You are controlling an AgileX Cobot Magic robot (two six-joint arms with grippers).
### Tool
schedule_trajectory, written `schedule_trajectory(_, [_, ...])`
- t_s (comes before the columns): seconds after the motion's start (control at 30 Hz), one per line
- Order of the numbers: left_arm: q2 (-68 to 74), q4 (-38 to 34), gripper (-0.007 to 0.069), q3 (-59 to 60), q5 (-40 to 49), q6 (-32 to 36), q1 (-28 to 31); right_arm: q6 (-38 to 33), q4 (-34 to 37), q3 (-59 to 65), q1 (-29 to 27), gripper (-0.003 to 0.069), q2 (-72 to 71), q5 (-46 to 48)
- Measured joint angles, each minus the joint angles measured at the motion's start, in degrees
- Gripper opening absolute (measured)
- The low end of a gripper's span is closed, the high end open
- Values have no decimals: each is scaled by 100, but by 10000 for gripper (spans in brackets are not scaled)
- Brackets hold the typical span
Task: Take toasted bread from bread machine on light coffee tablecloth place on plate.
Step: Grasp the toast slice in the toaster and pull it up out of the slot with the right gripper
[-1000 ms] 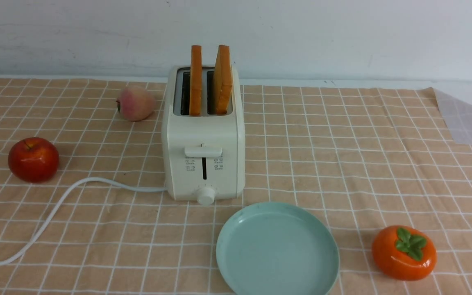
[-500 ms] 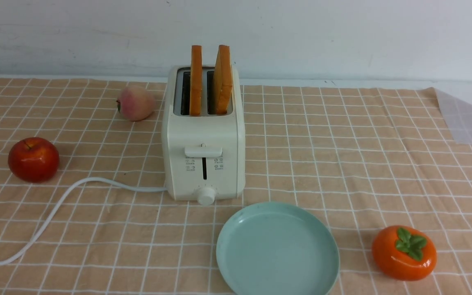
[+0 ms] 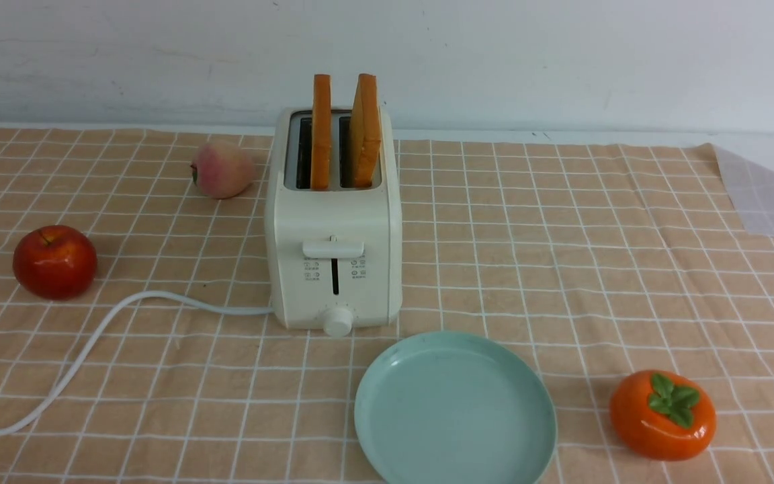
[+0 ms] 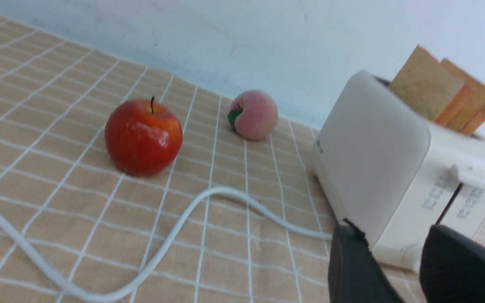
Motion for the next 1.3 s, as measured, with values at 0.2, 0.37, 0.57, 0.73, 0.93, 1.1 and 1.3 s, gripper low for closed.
schedule_trajectory(0.2, [0, -17, 238, 0, -641, -40, 0, 0, -179, 0, 0, 239, 0, -620])
schedule_trajectory(0.37, [0, 31, 238, 0, -766, -80, 0, 0, -298, 0, 0, 239, 0, -781])
schedule_trajectory(0.57, [0, 75, 238, 0, -766, -80, 0, 0, -317, 0, 0, 239, 0, -851])
schedule_trajectory(0.73, [0, 75, 238, 0, -810, -80, 0, 31, -317, 0, 0, 239, 0, -1448])
schedule_trajectory(0.93, [0, -59, 238, 0, -1104, -133, 0, 144, -356, 0, 0, 239, 0, -3065])
schedule_trajectory(1.1, [0, -532, 238, 0, -1077, -145, 0, 971, -377, 0, 0, 239, 0, -4127])
schedule_trajectory(1.3, [0, -1563, 238, 0, -1052, -474, 0, 3423, 490, 0, 0, 239, 0, -4056])
